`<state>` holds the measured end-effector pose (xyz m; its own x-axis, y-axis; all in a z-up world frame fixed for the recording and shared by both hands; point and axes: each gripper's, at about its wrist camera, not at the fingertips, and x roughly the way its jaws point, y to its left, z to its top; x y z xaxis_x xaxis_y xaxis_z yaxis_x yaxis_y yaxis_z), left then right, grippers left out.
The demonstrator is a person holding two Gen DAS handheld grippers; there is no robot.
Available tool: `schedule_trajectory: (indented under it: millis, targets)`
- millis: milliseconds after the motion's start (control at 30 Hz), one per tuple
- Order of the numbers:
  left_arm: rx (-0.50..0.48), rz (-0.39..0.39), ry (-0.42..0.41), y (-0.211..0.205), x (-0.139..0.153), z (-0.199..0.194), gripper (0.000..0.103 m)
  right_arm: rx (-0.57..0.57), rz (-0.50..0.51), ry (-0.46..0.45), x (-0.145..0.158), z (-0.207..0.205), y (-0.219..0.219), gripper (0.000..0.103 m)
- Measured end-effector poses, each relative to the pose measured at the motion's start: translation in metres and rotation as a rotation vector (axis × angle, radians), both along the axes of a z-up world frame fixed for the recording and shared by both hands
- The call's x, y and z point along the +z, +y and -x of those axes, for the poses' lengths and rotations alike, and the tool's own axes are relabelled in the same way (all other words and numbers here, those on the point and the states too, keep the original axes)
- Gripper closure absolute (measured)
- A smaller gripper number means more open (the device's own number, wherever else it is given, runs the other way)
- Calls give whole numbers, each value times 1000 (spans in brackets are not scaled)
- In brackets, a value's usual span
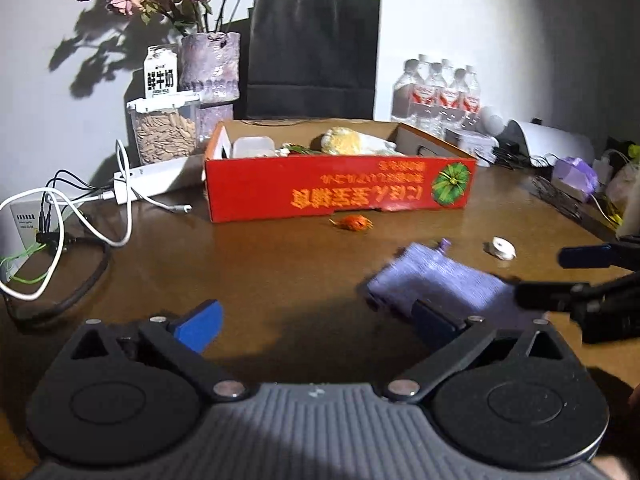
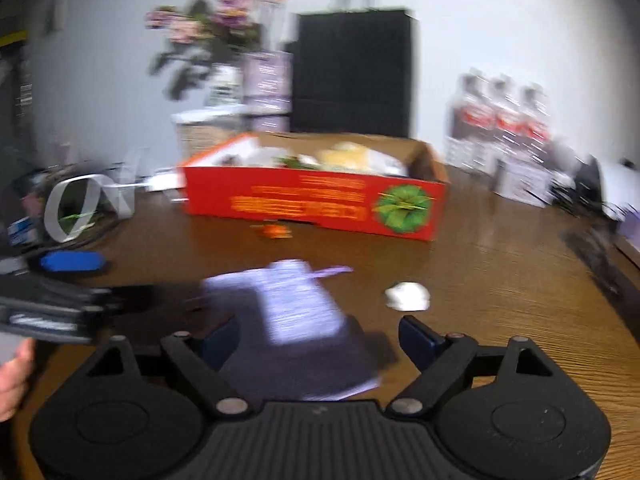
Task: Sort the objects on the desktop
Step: 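Grasp the orange fish toy with the left tool while the right tool grasps the white figurine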
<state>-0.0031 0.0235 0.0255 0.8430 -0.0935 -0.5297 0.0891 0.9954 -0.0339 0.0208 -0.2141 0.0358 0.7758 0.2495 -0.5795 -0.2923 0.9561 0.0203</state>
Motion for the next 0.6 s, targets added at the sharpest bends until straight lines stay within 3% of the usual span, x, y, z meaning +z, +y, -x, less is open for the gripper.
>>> schedule_trajectory:
  millis: [133,233,300,433,567,600]
  targets:
    - [-2,33,12,2,3,-31,4,-49,20,27,-5,-37,-12,36]
    - [-40,55,26,-2,7,-60,15,-58,47,49,-13,-57,-17,48]
    - [-69,44,43,-8,6,-84,23,-47,53,57,-17,-66,-19,49]
    - [-89,-1,82,-21,-2,-126,23,-44,54,90,-25,-78,-22,64]
    - [-68,-21,95,-28,-9,-149,23,-35,28,86,-27,-80,-25,66]
    - [-64,-24,101,-30,-10,-153,23,-28,23,85,-28,-80,-26,72]
